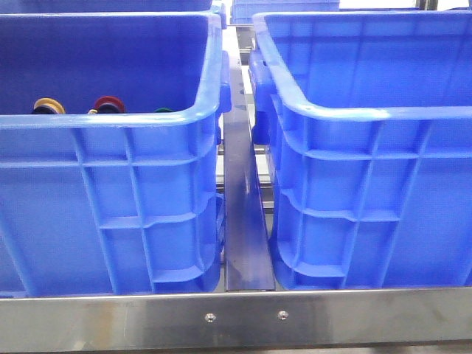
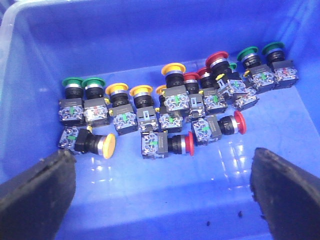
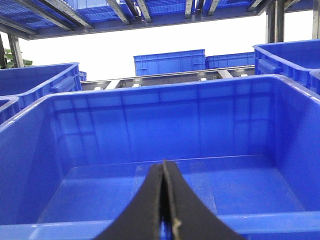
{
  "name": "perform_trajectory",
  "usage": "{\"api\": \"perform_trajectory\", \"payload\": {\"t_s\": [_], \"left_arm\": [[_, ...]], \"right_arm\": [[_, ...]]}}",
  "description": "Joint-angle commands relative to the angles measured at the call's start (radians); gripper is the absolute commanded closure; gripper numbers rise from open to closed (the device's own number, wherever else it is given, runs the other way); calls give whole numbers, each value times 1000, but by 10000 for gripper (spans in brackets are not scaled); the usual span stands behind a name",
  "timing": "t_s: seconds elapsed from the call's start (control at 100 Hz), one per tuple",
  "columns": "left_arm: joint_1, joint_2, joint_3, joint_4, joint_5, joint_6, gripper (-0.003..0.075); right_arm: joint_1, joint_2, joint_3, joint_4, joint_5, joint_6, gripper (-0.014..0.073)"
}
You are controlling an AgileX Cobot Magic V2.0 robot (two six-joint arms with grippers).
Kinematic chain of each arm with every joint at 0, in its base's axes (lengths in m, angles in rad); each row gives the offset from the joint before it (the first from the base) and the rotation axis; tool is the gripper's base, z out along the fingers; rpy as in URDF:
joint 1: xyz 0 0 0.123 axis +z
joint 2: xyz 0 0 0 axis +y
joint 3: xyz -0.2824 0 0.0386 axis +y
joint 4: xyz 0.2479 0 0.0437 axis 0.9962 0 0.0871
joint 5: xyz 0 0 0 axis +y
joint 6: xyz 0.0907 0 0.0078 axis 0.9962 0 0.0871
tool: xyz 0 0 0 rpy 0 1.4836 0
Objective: Pick red and yellow buttons and place in box
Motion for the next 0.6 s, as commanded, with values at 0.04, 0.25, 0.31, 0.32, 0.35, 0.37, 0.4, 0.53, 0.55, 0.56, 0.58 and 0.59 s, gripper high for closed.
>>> {"api": "perform_trajectory", "payload": {"t_s": [0.04,0.25,0.31,0.32,0.35,0.37,0.4,0.53,0.55,0.56,0.58,0.59], "left_arm": [[1,48,-52,-76,-65,-11,50],[-9,233,-176,-167,0,-11,50],[-38,293,-217,-167,12,-19,50],[-38,299,-222,-167,12,-21,50],[-59,330,-243,-165,12,-28,50],[-74,342,-251,-162,12,-33,50],[-96,366,-268,-148,7,-45,50],[-210,486,-350,20,-15,-205,50],[-229,506,-364,58,-14,-239,50],[-242,512,-369,71,-13,-250,50],[-261,533,-383,106,-9,-280,50],[-267,546,-387,127,-9,-289,50]], "right_arm": [[-1,-5,-15,-9,-70,-2,662],[-1,-5,-15,-9,-70,-2,662],[-1,-5,-15,-9,-70,-2,662],[-1,-5,-15,-9,-70,-2,662],[-1,-5,-15,-9,-70,-2,662],[-1,-5,-15,-9,-70,-2,662],[-1,-5,-15,-9,-70,-2,662],[-1,-5,-15,-9,-70,-2,662],[-1,-5,-15,-9,-70,-2,662],[-1,-5,-15,-9,-70,-2,662],[-1,-5,-15,-9,-70,-2,662],[-1,-5,-15,-9,-70,-2,662]]}}
